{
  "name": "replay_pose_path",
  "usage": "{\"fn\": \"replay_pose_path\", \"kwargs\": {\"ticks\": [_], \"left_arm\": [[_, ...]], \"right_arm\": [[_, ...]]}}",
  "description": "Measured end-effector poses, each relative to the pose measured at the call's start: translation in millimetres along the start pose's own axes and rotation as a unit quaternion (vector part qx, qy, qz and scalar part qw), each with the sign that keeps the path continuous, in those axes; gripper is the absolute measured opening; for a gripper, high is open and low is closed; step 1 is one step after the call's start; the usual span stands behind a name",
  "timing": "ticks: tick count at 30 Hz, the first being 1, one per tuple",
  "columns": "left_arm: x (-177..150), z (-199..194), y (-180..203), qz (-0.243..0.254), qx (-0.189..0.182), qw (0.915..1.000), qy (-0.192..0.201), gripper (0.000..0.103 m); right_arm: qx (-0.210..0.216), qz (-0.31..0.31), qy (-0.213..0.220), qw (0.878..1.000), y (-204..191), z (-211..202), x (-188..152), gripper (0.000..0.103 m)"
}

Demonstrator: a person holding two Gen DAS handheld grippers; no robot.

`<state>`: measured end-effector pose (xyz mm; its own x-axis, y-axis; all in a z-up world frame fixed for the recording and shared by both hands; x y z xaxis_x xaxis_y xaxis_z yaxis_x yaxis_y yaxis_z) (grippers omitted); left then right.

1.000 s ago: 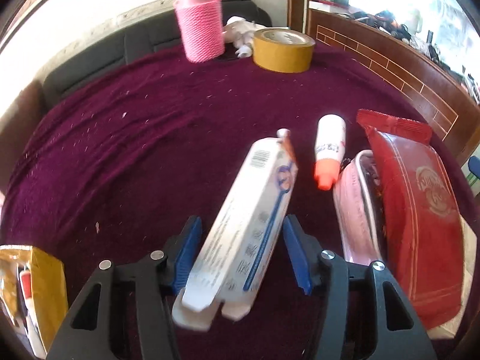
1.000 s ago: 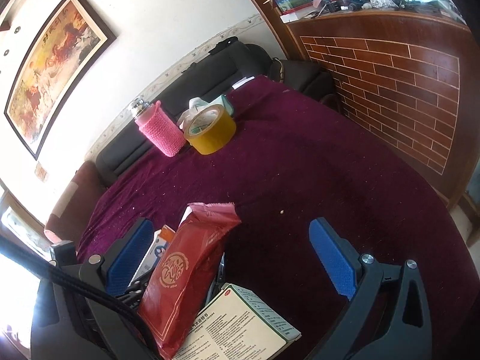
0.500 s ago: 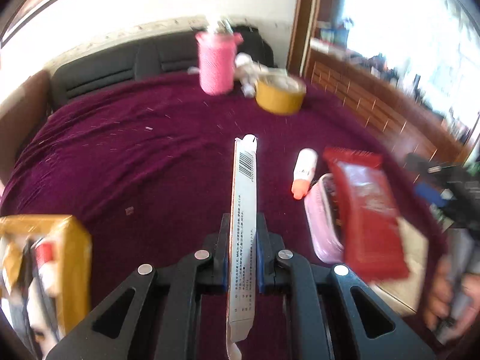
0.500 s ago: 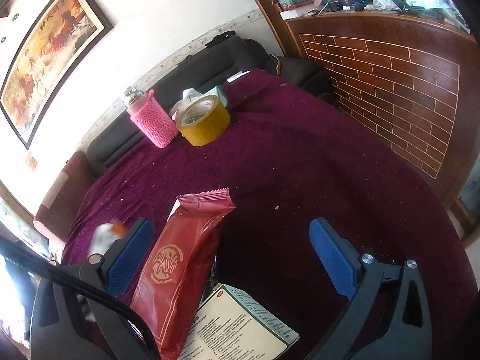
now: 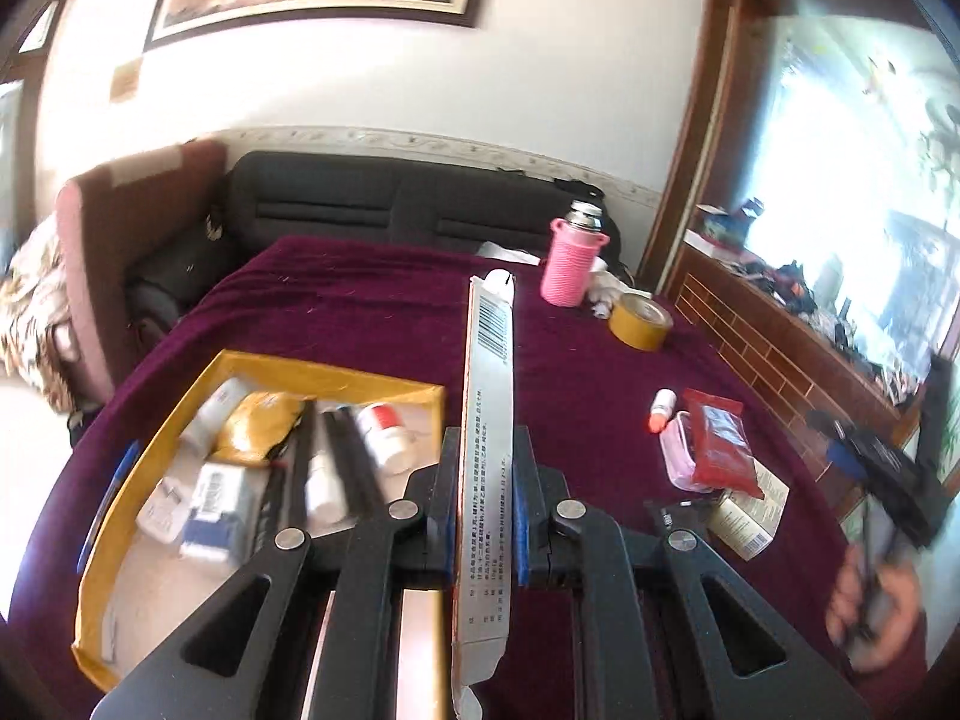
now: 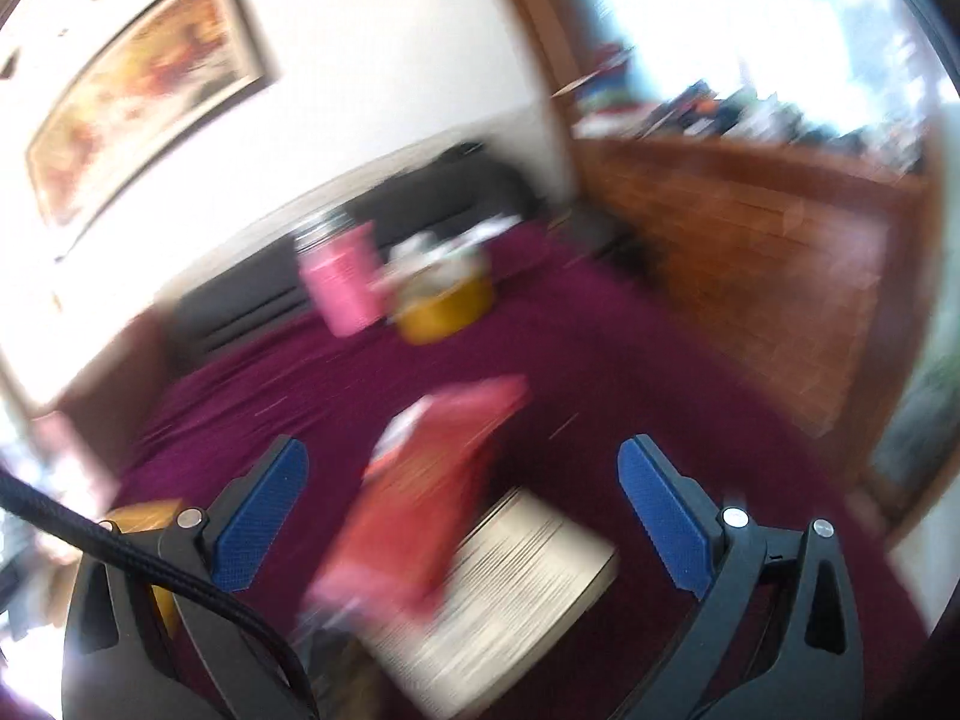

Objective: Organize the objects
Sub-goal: 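Carry the white box over the tray while the right gripper grasps the black snack packet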

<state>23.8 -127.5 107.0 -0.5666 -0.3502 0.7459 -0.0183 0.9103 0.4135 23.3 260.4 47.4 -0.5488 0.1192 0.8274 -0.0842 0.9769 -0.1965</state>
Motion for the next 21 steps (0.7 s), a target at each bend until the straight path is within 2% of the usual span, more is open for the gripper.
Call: {"fn": "replay_pose_path", "kwargs": {"ticks": [2, 4, 6, 9, 13, 16, 17, 18, 19, 21], "left_arm": [[-1, -1, -14, -0.014, -0.003, 0.9999, -0.001, 0.011], [-3, -4, -23, -0.025, -0.005, 0.9997, 0.002, 0.011], [-6, -10, -35, -0.035, -0.006, 0.9994, 0.003, 0.011], [-12, -25, -54, -0.046, -0.001, 0.9989, 0.009, 0.011], [-11, -37, -78, -0.065, 0.008, 0.9977, 0.016, 0.011], [-10, -44, -93, -0.072, 0.016, 0.9970, 0.021, 0.011], [-11, -46, -96, -0.073, 0.018, 0.9969, 0.023, 0.011], [-11, -49, -100, -0.071, 0.022, 0.9969, 0.025, 0.011], [-12, -50, -103, -0.068, 0.027, 0.9970, 0.027, 0.011], [-14, -51, -109, -0.063, 0.036, 0.9970, 0.025, 0.011]], "right_arm": [[0.051, -0.005, -0.037, 0.998, -24, -2, -20, 0.103], [0.061, -0.023, -0.094, 0.993, -43, 7, -45, 0.103], [0.052, -0.047, -0.148, 0.987, -56, 24, -69, 0.103], [0.027, -0.066, -0.189, 0.979, -60, 47, -84, 0.103], [-0.044, -0.126, -0.200, 0.971, -66, 74, -87, 0.103], [-0.056, -0.148, -0.230, 0.960, -69, 97, -97, 0.102], [-0.055, -0.146, -0.240, 0.958, -68, 102, -103, 0.096], [-0.072, -0.165, -0.219, 0.959, -69, 99, -102, 0.086], [-0.066, -0.165, -0.212, 0.961, -72, 96, -99, 0.081], [-0.070, -0.158, -0.207, 0.963, -70, 91, -98, 0.051]]}}
Point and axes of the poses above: each gripper's, at about its wrist camera, not at the fingertips, and z roughly the way its jaws point, y to its right, x to its top, the point moved 7 cm from there along z, roughly the way its jaws point, and after that the axes turned 14 degrees about -z, right-handed, at the moved point
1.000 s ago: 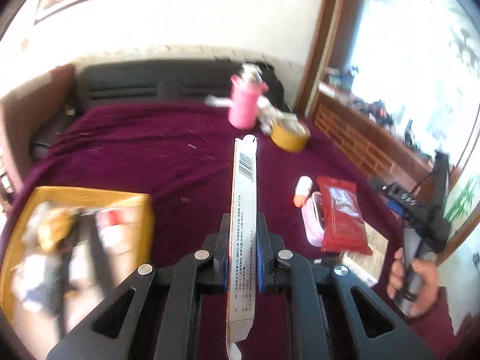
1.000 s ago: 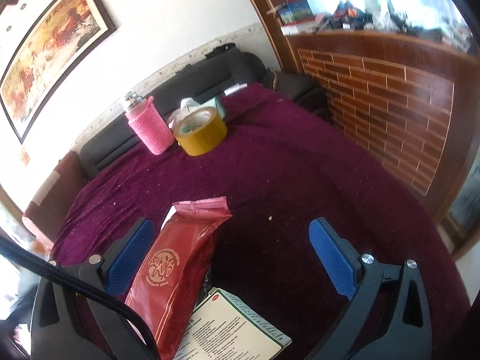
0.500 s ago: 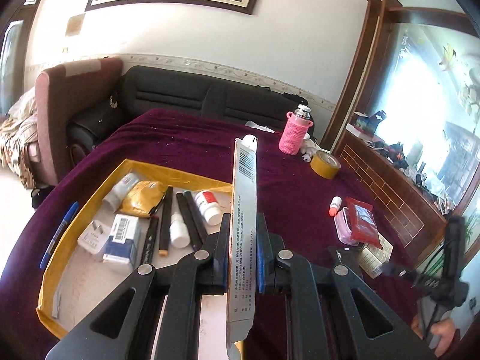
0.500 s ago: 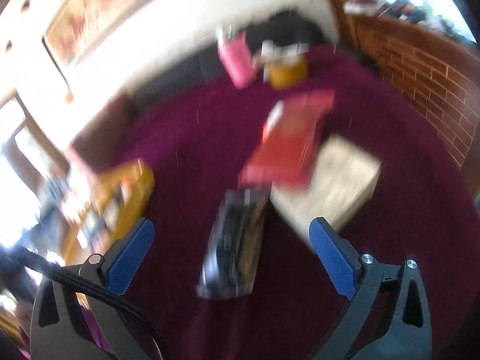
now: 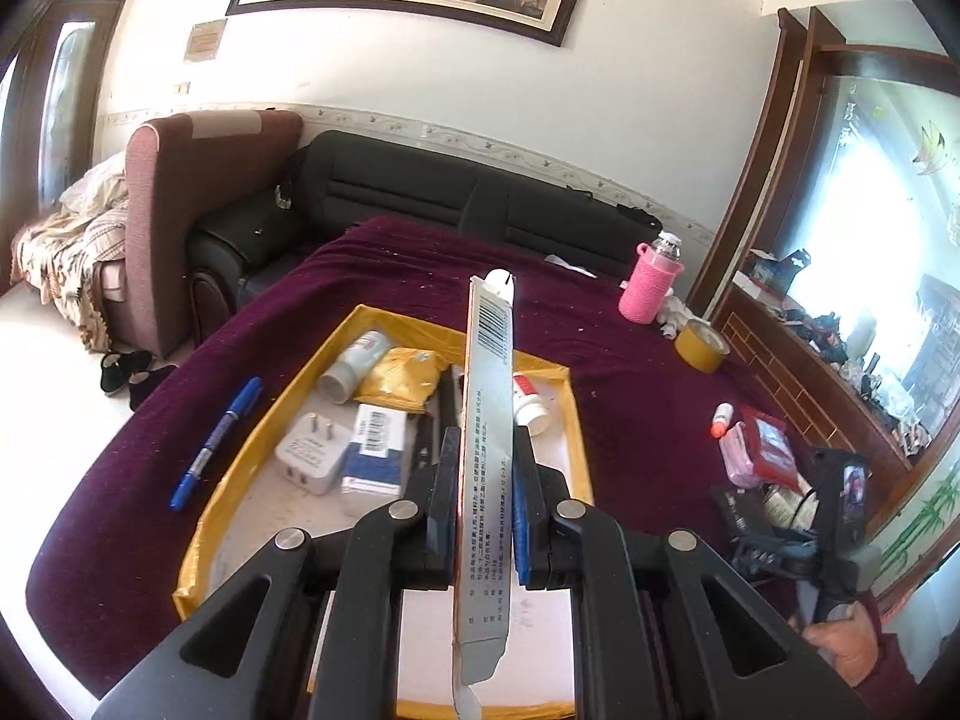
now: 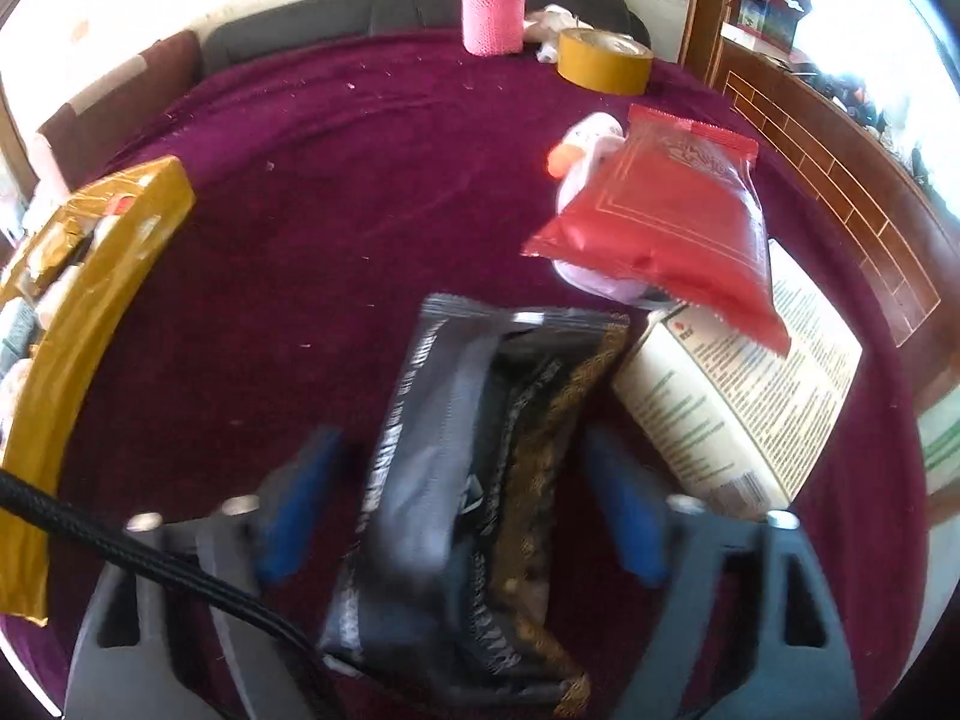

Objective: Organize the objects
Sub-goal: 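Carry the white box over the tray while the right gripper grasps the black snack packet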

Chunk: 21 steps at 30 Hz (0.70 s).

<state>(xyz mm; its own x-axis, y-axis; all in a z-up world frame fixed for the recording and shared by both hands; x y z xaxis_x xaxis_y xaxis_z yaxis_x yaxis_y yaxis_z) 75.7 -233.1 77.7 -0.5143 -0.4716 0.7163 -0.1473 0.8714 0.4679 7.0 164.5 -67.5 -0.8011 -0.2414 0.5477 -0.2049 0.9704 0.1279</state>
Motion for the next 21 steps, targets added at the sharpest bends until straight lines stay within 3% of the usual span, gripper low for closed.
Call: {"fn": "replay_pose_path", "kwargs": {"ticks": [5, 11, 14, 21], "left_arm": [[-8, 7, -14, -0.008, 0.010, 0.9998, -0.018, 0.011], [-12, 9, -29, -0.015, 0.025, 0.9993, -0.026, 0.011], [-15, 14, -32, -0.011, 0.037, 0.9986, -0.035, 0.011], [-39, 43, -33, 0.021, 0.075, 0.9935, -0.083, 0.011]], "right_arm": [[0.076, 0.046, 0.010, 0.996, 7, -8, -5, 0.043], [0.246, 0.088, 0.018, 0.965, -22, -26, 2, 0.043], [0.296, 0.079, 0.026, 0.951, -47, -43, 15, 0.043], [0.356, 0.034, 0.019, 0.934, -123, -59, 50, 0.043]]}}
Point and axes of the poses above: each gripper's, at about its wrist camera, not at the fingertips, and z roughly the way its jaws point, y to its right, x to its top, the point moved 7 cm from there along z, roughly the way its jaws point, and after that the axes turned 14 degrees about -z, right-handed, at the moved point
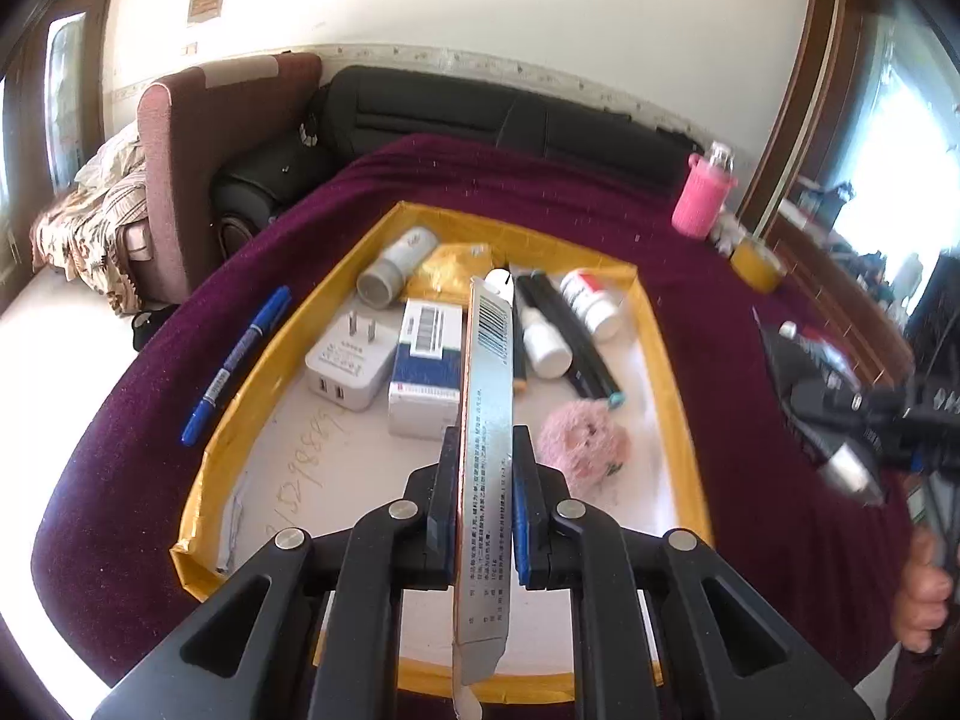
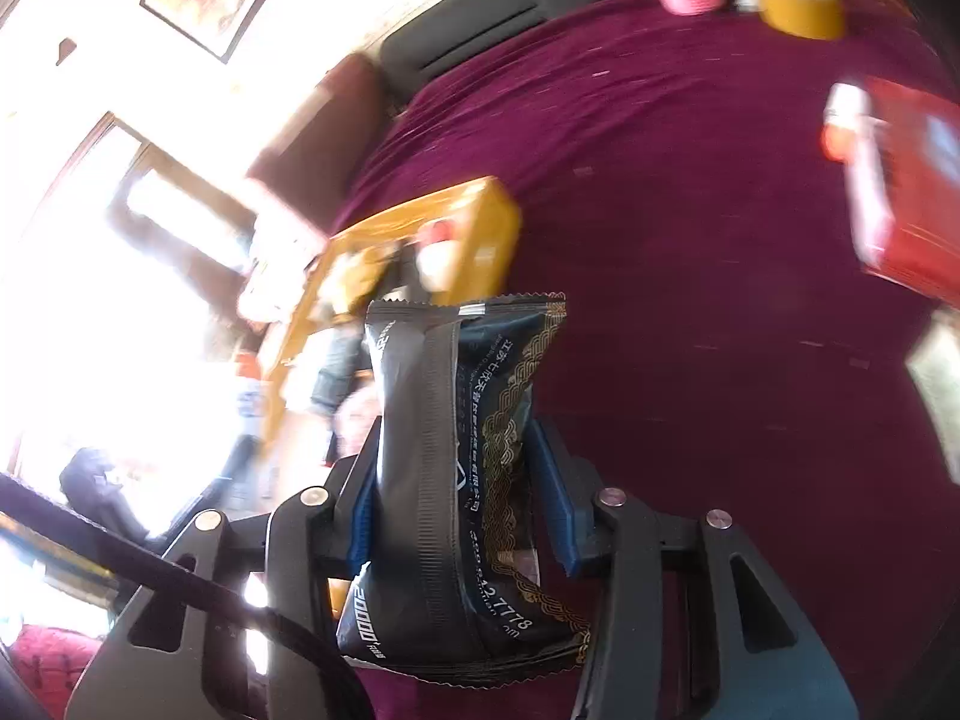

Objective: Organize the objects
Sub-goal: 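Carry the white box over the tray while the right gripper grasps the black snack packet, then lower the white box and black packet into the tray and open both grippers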

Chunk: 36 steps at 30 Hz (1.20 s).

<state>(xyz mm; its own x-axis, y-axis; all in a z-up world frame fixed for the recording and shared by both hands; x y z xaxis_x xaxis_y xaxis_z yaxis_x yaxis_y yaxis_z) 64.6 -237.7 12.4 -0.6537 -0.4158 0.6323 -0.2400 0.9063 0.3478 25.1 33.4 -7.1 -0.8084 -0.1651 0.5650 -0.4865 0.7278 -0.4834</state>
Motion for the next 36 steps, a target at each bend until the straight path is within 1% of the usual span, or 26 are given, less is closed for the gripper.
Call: {"fn": "replay_pose_path", "kwargs": {"ticks": [3, 6, 8, 12, 14, 15, 16, 17, 18, 19, 22, 23, 24, 25, 26, 28, 29, 31, 34, 36], "left_arm": [[-8, 16, -2, 0.012, 0.015, 0.9994, -0.028, 0.011], [-21, 33, 0, 0.011, 0.002, 0.9974, -0.071, 0.011], [-22, 33, 5, 0.023, 0.000, 0.9976, -0.065, 0.011], [-16, 28, -5, -0.006, -0.025, 0.9970, -0.073, 0.013], [-11, 17, -11, -0.002, -0.033, 0.9973, -0.065, 0.014], [-7, 11, -14, 0.001, -0.035, 0.9977, -0.059, 0.015], [-3, 5, -19, 0.002, -0.037, 0.9979, -0.052, 0.021], [0, 1, -23, 0.001, -0.038, 0.9980, -0.050, 0.029], [2, -3, -28, -0.003, -0.042, 0.9980, -0.047, 0.033], [5, -6, -30, -0.009, -0.046, 0.9979, -0.044, 0.037], [13, -13, -38, -0.032, -0.066, 0.9968, -0.031, 0.037], [15, -14, -41, -0.038, -0.068, 0.9966, -0.027, 0.037], [16, -15, -44, -0.044, -0.070, 0.9963, -0.025, 0.037], [18, -14, -47, -0.047, -0.072, 0.9960, -0.023, 0.037], [18, -15, -49, -0.050, -0.072, 0.9959, -0.022, 0.037], [20, -15, -55, -0.054, -0.068, 0.9960, -0.018, 0.037], [20, -15, -57, -0.056, -0.065, 0.9962, -0.016, 0.037], [21, -17, -63, -0.059, -0.057, 0.9966, -0.010, 0.039], [22, -17, -65, -0.056, -0.048, 0.9973, -0.004, 0.040], [22, -19, -61, -0.051, -0.044, 0.9977, 0.000, 0.041]], "right_arm": [[0.004, -0.024, -0.021, 0.999, -29, 27, 8, 0.044], [0.004, -0.044, -0.045, 0.998, -53, 54, 10, 0.044], [0.024, -0.037, -0.061, 0.997, -63, 68, 7, 0.044], [0.073, -0.011, -0.089, 0.993, -78, 91, -7, 0.044], [0.090, 0.002, -0.102, 0.991, -82, 101, -13, 0.044], [0.084, 0.003, -0.111, 0.990, -81, 108, -17, 0.044], [0.075, -0.003, -0.109, 0.991, -82, 110, -18, 0.042], [0.058, -0.018, -0.105, 0.993, -84, 110, -16, 0.045], [0.033, -0.033, -0.110, 0.993, -86, 114, -15, 0.045], [0.020, -0.039, -0.114, 0.992, -86, 117, -15, 0.044], [-0.058, -0.085, -0.125, 0.987, -87, 127, -14, 0.044], [-0.092, -0.105, -0.129, 0.982, -87, 131, -13, 0.043], [-0.133, -0.129, -0.133, 0.974, -88, 136, -13, 0.044], [-0.152, -0.141, -0.136, 0.969, -85, 137, -12, 0.044], [-0.171, -0.159, -0.143, 0.962, -87, 140, -14, 0.045], [-0.184, -0.178, -0.153, 0.955, -83, 137, -18, 0.050], [-0.195, -0.186, -0.156, 0.950, -83, 138, -20, 0.057], [-0.215, -0.191, -0.150, 0.946, -79, 133, -18, 0.062], [-0.186, -0.165, -0.142, 0.958, -75, 126, -15, 0.062], [-0.168, -0.142, -0.117, 0.968, -75, 116, -8, 0.062]]}}
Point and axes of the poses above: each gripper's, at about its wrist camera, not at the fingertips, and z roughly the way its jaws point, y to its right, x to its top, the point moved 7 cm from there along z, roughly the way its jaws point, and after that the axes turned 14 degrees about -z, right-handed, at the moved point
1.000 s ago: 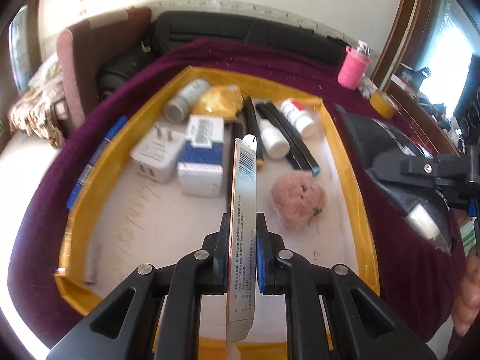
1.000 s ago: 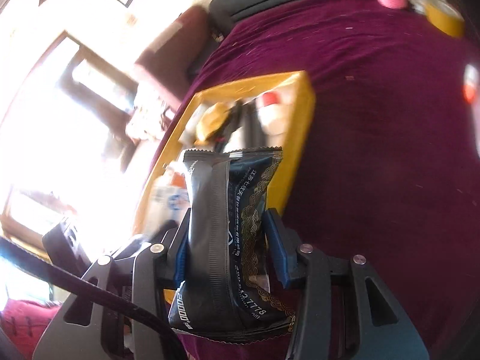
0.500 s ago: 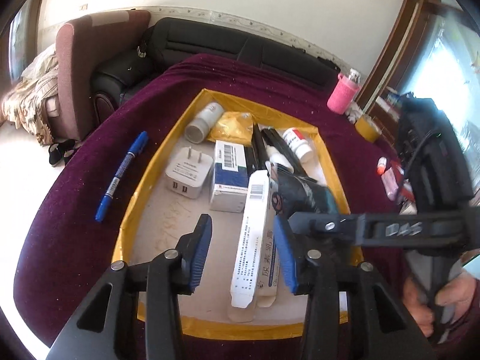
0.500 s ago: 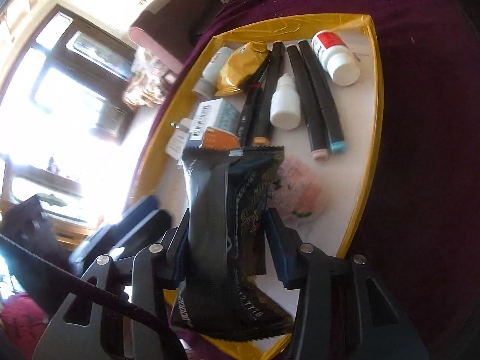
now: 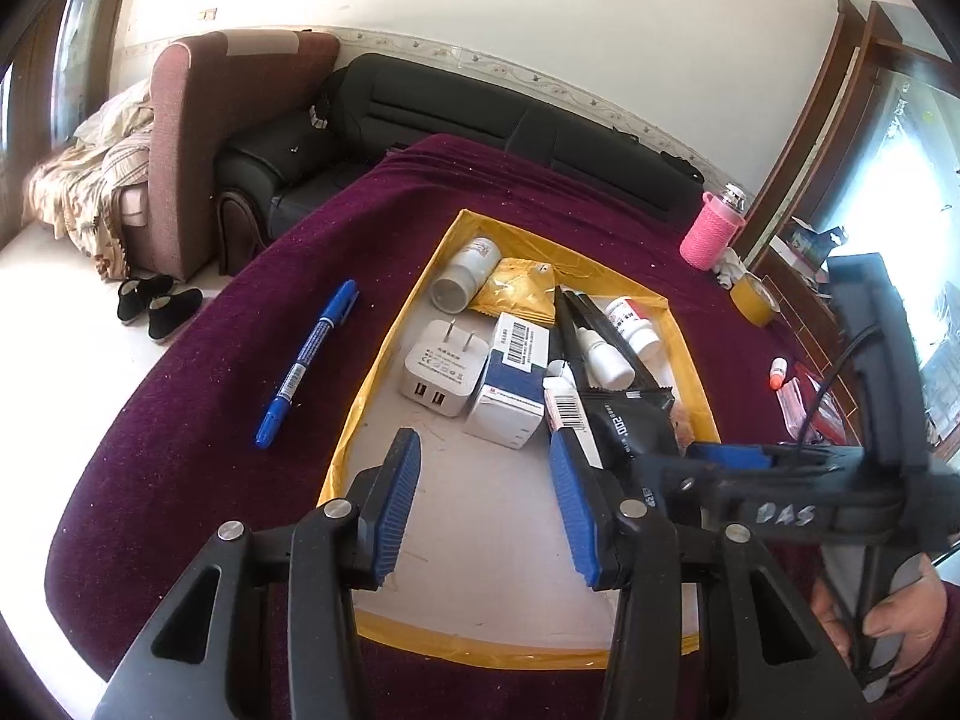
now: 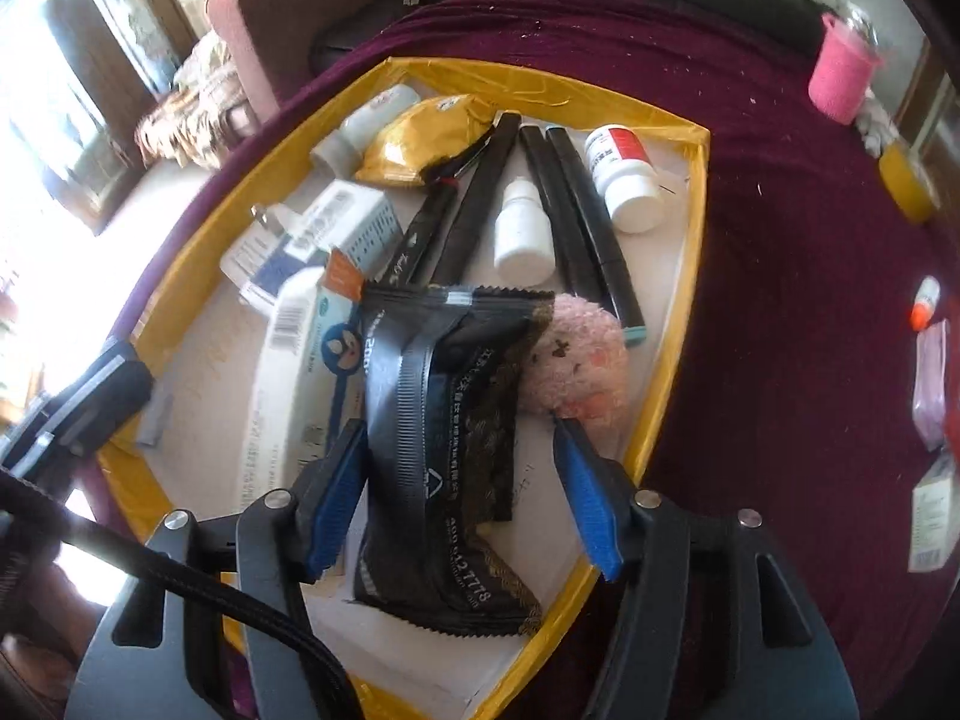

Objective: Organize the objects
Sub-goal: 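Lower the white box and black packet into the tray and open both grippers, then move both grippers from the tray back to the loose items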

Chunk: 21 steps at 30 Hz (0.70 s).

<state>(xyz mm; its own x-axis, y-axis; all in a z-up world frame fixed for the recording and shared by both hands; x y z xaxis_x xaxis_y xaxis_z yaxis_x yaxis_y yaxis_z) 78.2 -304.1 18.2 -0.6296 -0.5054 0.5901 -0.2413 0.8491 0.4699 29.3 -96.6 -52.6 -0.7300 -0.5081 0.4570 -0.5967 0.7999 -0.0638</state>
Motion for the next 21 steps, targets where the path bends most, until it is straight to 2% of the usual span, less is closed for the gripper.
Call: {"fn": "replay_pose_path", "kwargs": {"ticks": [3, 5, 7, 9, 16, 21], "left_arm": [[0, -3, 10, 0.019, 0.021, 0.9994, 0.019, 0.057], [1, -6, 17, 0.041, 0.058, 0.9966, 0.042, 0.066], [1, -9, 24, 0.064, 0.098, 0.9911, 0.063, 0.066], [-1, -10, 30, 0.076, 0.117, 0.9878, 0.069, 0.067], [-9, -12, 59, 0.102, 0.140, 0.9824, 0.070, 0.067], [-19, -13, 87, 0.126, 0.143, 0.9792, 0.069, 0.068]], "right_arm": [[-0.003, 0.016, 0.048, 0.999, 9, -24, 6, 0.068], [-0.022, 0.021, 0.074, 0.997, 10, -38, 4, 0.072], [-0.048, 0.021, 0.097, 0.994, 18, -46, 3, 0.073], [-0.071, 0.019, 0.109, 0.991, 20, -52, -1, 0.075], [-0.077, 0.007, 0.124, 0.989, 28, -59, -13, 0.075], [-0.074, 0.010, 0.132, 0.988, 43, -66, -27, 0.075]]}}
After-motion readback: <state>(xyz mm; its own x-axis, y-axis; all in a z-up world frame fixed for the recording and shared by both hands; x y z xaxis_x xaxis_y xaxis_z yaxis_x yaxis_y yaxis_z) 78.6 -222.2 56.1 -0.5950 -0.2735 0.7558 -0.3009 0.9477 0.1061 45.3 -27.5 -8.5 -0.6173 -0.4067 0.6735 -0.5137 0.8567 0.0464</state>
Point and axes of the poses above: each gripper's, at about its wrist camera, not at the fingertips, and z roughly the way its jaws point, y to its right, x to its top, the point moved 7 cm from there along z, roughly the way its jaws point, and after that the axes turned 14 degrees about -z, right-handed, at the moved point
